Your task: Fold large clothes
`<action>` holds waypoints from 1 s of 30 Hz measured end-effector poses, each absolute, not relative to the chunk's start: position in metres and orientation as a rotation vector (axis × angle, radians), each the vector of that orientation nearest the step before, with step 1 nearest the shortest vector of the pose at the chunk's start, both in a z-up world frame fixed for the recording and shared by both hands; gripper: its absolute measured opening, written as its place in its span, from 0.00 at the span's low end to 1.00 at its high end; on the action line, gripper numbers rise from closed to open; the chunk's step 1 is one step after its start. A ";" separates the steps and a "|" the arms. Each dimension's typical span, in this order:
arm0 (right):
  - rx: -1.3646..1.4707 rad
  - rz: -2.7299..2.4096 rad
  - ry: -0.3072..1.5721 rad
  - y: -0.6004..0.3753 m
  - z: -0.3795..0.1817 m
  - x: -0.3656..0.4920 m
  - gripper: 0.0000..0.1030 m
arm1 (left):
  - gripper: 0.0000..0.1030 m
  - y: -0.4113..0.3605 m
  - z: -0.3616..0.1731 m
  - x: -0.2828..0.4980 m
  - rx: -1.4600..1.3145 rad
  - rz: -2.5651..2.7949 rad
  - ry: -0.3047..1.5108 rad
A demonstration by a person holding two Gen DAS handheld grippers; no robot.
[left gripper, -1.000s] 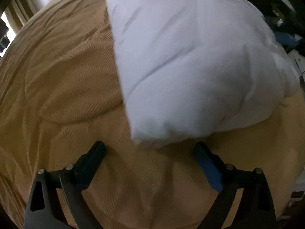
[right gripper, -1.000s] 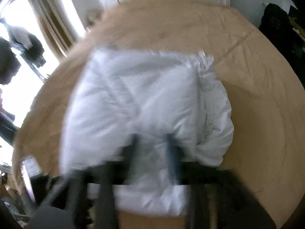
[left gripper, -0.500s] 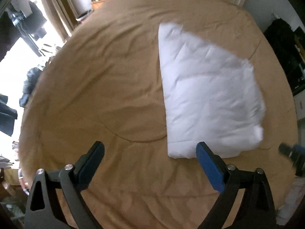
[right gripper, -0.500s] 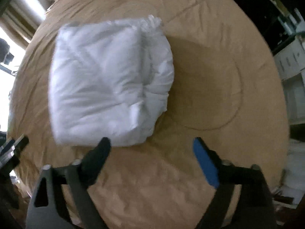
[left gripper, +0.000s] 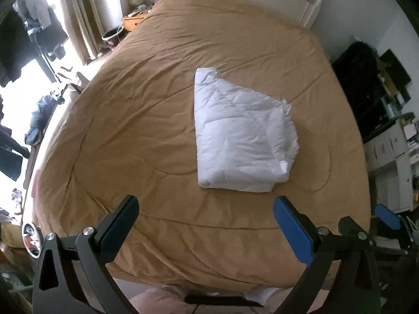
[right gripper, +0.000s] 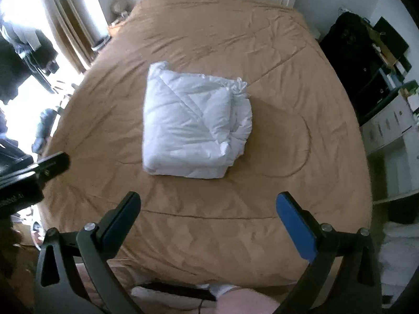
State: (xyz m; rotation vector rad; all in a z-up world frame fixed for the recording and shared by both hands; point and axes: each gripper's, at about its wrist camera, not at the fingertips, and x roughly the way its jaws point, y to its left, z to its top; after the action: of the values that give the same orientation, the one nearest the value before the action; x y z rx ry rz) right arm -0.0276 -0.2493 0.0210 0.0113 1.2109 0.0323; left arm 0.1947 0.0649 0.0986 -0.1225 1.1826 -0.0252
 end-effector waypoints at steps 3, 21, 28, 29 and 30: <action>0.033 0.054 1.200 -0.249 0.010 -0.027 1.00 | 0.99 0.056 0.087 0.189 -0.077 -0.023 1.148; 0.026 0.014 1.287 -0.243 -0.026 -0.029 1.00 | 0.99 0.048 0.071 0.191 -0.063 -0.019 1.178; 0.045 0.011 1.296 -0.248 -0.028 -0.028 1.00 | 0.99 0.047 0.069 0.191 -0.071 -0.028 1.187; 0.037 0.006 1.296 -0.248 -0.028 -0.028 1.00 | 0.99 0.048 0.069 0.191 -0.070 -0.025 1.188; 0.028 0.002 1.296 -0.247 -0.029 -0.028 1.00 | 0.99 0.050 0.069 0.192 -0.069 -0.017 1.187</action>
State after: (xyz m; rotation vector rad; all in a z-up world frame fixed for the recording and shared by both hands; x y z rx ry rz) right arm -0.0279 -0.2474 -0.0289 0.0283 1.2963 0.0024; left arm 0.1916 0.0495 0.0692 -0.0688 1.1867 -0.0171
